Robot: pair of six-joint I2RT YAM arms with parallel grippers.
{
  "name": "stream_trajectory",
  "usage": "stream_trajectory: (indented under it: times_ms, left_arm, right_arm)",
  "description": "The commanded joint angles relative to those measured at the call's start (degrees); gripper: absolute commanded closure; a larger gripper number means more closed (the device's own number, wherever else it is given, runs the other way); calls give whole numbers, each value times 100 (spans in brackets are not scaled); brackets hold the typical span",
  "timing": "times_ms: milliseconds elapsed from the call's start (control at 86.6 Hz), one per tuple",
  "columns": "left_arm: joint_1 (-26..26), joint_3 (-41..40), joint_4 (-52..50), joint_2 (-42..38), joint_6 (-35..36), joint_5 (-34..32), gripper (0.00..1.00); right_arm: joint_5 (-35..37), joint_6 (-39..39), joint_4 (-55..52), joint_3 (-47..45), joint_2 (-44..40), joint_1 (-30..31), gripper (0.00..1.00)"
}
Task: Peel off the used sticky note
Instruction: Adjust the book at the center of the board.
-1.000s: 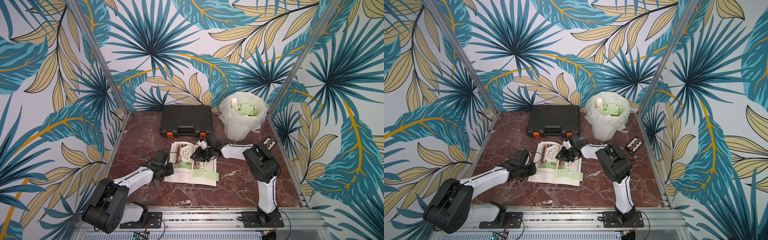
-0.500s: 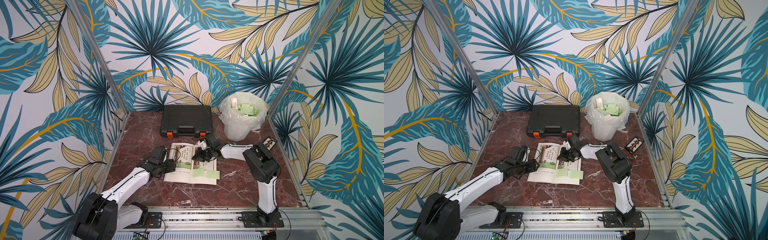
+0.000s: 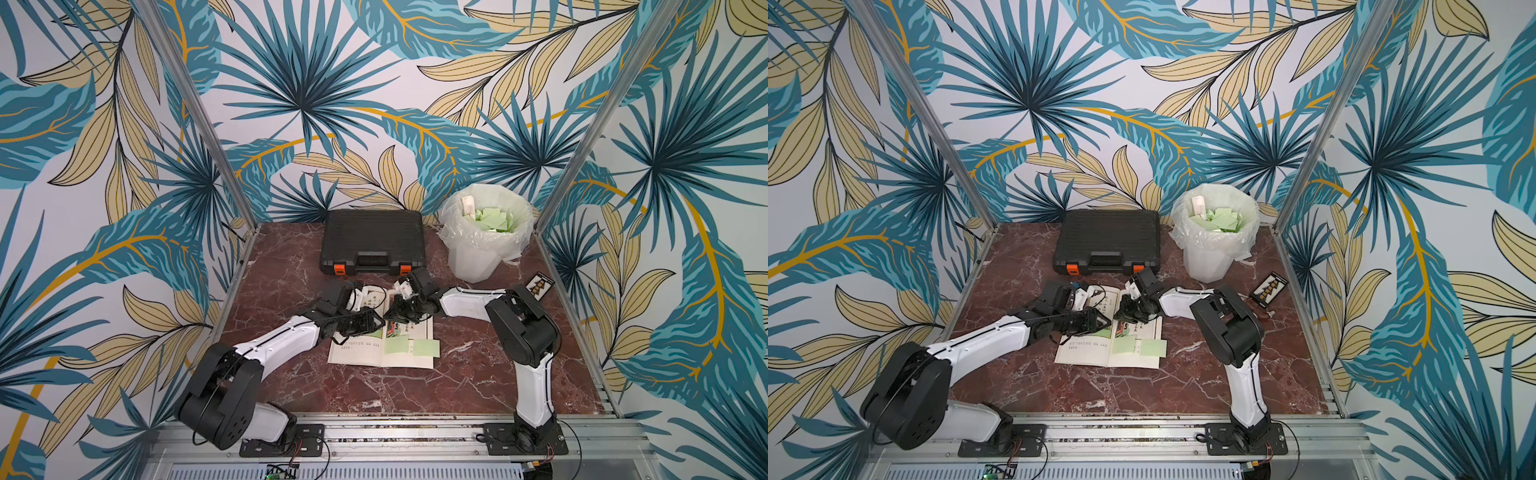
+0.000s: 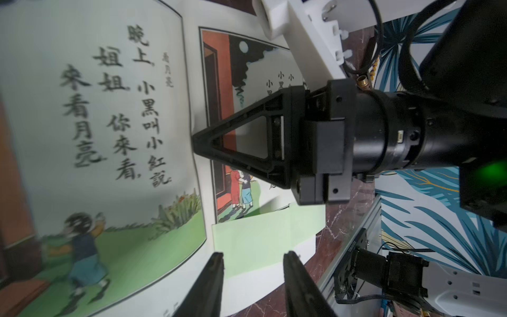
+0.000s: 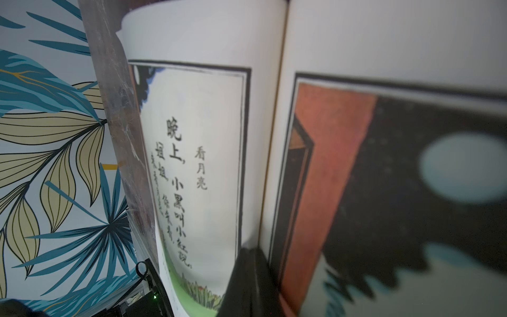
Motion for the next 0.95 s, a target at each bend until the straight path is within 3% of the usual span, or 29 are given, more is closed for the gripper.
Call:
stream_trajectory:
  times_ms: [0, 404, 935]
  left_arm:
    - [-174, 211, 757, 498, -177, 270, 64]
    - [-321, 4, 1397, 1425, -450, -344, 82]
    - [-321, -378, 2304, 2154, -726, -260, 89]
  right_arm:
    - [481, 0, -285, -333, 410, 26, 95]
    - [265, 331, 404, -962, 78, -71, 91]
    - [78, 468, 574, -1961, -1590, -419, 85]
